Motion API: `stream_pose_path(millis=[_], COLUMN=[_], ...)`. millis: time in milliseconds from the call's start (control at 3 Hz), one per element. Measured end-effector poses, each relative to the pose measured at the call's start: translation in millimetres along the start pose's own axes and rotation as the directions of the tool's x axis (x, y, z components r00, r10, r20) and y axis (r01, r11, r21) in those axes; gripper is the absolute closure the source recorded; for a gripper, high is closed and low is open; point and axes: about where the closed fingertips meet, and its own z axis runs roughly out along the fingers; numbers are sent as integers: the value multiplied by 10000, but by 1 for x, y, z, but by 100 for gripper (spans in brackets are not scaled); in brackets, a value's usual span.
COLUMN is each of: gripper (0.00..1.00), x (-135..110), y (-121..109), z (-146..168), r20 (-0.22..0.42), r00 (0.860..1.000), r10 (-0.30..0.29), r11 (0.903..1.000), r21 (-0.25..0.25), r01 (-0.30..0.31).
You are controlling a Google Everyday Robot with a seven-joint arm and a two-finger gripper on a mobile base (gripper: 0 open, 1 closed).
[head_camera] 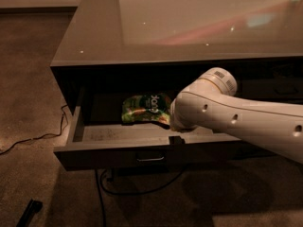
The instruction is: Open top drawer
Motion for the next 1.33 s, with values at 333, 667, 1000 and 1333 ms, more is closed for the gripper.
stream_pose_path(millis=[333,667,1000,1333], gripper=[100,100,100,100], x=[-6,-1,15,41], y=[-1,0,-4,-10], z=[20,44,66,83], r20=[-229,-643,-1251,-2106], r00=[9993,9969,9910,9768], r10=[-296,-447,-484,-379], r11=[9992,9967,9938,9897], r21=[-268,-700,-1059,-1429], r01=[290,401,351,75])
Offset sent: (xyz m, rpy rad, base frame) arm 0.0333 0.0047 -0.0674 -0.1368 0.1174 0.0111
